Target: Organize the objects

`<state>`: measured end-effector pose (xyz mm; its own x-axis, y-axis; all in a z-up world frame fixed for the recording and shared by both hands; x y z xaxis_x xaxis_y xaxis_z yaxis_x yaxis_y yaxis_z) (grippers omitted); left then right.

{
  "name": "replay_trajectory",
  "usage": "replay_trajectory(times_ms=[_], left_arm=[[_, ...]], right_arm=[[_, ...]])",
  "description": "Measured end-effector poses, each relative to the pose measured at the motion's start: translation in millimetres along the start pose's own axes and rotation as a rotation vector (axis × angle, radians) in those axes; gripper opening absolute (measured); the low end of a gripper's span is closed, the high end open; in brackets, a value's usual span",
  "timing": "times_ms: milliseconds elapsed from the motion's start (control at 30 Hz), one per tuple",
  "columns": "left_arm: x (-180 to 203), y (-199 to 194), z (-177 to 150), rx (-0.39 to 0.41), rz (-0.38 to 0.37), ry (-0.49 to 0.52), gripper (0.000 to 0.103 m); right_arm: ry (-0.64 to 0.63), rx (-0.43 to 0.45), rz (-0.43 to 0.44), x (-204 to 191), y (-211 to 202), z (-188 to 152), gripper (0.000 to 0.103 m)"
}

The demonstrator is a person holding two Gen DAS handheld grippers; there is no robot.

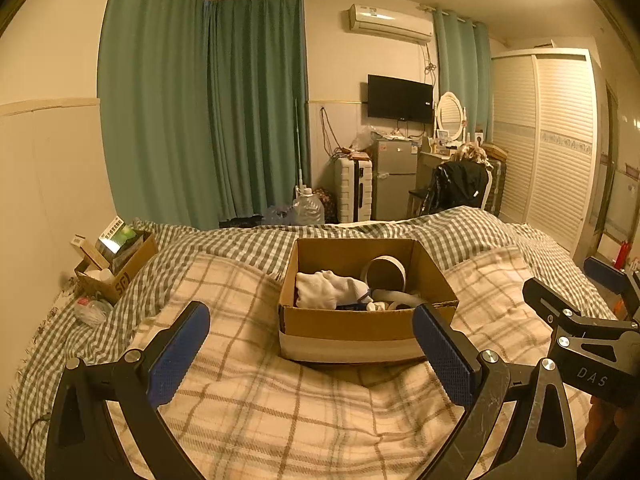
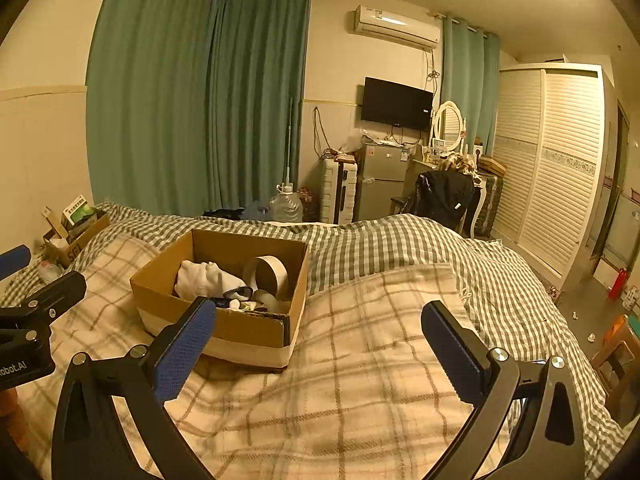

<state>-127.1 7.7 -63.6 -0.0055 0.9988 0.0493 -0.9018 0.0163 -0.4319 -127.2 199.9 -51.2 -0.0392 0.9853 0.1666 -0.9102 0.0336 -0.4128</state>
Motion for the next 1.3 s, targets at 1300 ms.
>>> replay_trajectory(times_ms=[1300], left_arm=[[0.2, 2.0, -7.5, -0.013, 0.024, 0.017, 0.103]], right_arm=[[-0.005, -0.013, 0.001, -6.3, 1.1, -2.6, 0.103]])
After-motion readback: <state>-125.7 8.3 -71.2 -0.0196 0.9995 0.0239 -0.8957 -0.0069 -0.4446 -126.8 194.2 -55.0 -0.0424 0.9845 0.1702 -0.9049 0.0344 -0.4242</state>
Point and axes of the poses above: each gripper's, at about its wrist camera, not at the fingertips, and y roughly the way its jaws point, x to its right, z to its top, the point moved 10 cm from there along y, roughly the way its jaws point, and after that the axes turned 6 degrees about -y, right-handed, at the moved point
